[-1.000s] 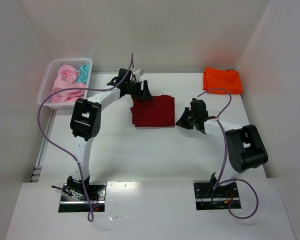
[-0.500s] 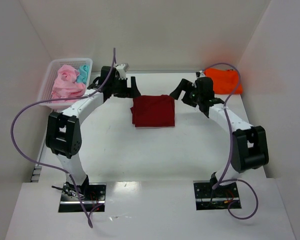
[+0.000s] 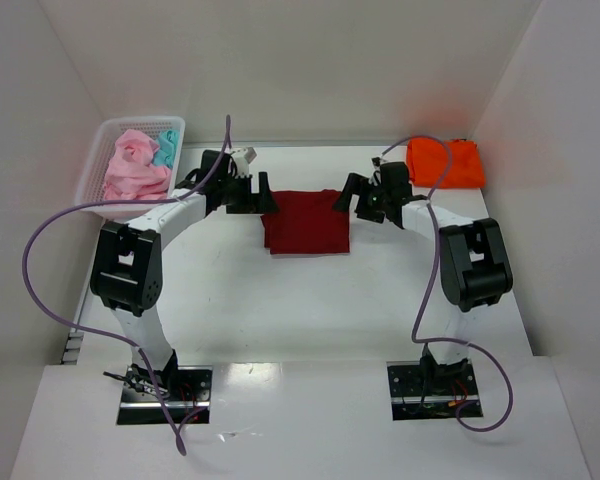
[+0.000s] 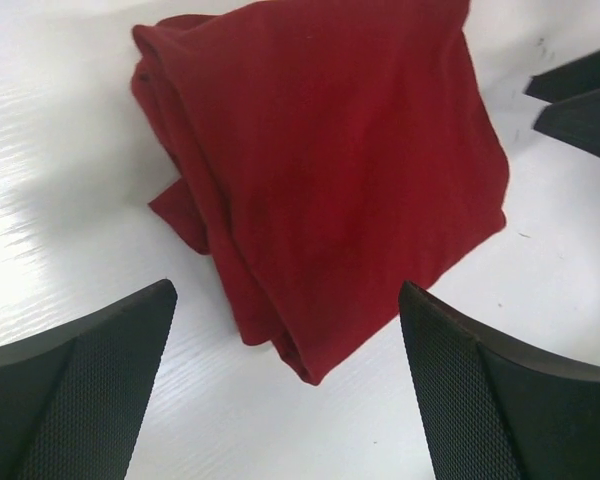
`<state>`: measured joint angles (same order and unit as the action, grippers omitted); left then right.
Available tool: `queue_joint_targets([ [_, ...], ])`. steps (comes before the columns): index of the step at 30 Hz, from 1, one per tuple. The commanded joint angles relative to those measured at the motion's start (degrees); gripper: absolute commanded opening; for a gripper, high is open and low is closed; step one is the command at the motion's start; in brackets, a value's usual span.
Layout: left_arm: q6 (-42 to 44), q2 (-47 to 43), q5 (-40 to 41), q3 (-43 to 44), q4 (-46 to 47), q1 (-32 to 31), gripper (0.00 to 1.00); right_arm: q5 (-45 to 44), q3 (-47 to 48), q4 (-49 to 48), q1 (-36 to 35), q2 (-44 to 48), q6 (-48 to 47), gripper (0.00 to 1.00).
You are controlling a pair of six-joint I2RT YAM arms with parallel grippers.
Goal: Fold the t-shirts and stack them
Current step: Smooth out wrinkles on the folded tshirt
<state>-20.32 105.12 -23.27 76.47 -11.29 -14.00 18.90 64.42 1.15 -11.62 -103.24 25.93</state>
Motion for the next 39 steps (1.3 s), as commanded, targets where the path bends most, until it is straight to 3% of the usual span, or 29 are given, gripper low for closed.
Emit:
queue_joint_targets([
  [1,0.4,-0.2,-4.3,-0.1,2.9,0.3,1.00,3.6,2.1,-3.8,1.0,-2.7,-2.4,1.00],
  [21,-0.2,-1.9,-6.6,-0.2,0.7,0.8,1.00,14.2,0.6,-8.6,2.7,-14.3,-1.9,1.00],
  [27,-0.7,-3.1,-6.0,-1.5,0.0,0.8,1.00,11.6,2.0,-3.5,2.7,-13.7,-1.3,1.00],
  [39,-1.2,-3.1,-6.0,-2.0,0.7,0.8,1.00,9.3,-6.1,-2.6,2.7,-11.0,6.8,1.00],
])
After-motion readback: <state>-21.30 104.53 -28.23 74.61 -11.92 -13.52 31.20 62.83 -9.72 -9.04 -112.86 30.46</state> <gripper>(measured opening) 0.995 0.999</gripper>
